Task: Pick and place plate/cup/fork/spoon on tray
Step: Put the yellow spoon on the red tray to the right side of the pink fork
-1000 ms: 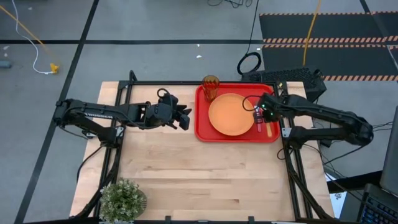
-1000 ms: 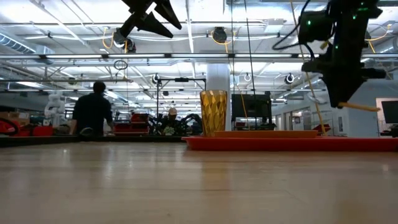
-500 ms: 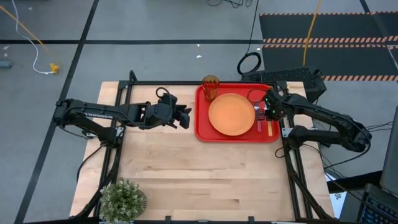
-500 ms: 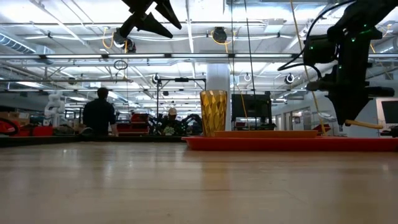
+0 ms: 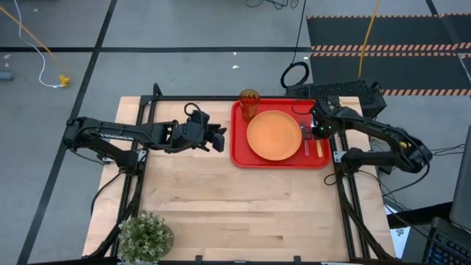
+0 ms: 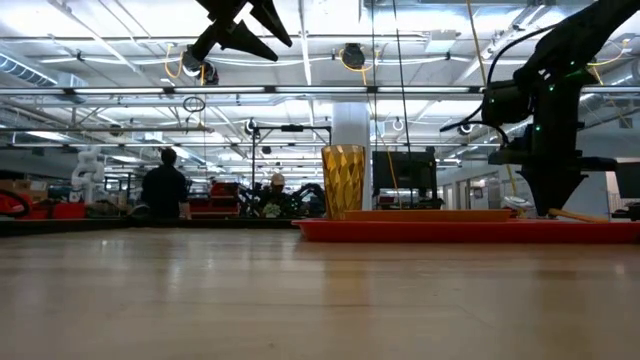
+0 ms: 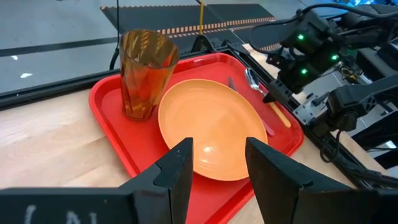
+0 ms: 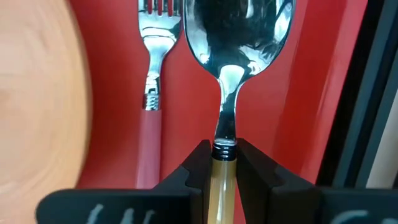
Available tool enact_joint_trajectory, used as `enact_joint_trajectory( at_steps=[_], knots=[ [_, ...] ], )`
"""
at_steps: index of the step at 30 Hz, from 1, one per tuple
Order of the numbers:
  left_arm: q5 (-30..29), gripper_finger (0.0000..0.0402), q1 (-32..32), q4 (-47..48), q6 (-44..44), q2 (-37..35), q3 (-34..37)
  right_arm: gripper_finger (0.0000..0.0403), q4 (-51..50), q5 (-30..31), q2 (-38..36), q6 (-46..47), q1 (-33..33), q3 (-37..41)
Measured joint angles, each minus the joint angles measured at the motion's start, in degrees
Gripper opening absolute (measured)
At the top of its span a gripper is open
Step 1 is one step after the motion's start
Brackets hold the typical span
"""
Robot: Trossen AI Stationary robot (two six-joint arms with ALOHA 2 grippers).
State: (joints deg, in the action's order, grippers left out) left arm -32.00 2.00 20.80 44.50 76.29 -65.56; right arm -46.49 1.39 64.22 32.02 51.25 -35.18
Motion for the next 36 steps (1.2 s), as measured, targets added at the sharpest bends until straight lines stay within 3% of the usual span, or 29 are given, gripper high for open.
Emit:
enact_joint_trajectory(
  at_steps=[22,36],
  knots=[
    [-0.01,0.0147,0.02,0.11,0.25,0.00,0.00,0.0047,5.86,0.02,6.61,-2.77,2.83,0.00],
    [-0.61,0.0147,0.02,0.17,0.27,0.00,0.00,0.0048,5.98,0.22,6.92,-2.55,2.81,0.00]
  ],
)
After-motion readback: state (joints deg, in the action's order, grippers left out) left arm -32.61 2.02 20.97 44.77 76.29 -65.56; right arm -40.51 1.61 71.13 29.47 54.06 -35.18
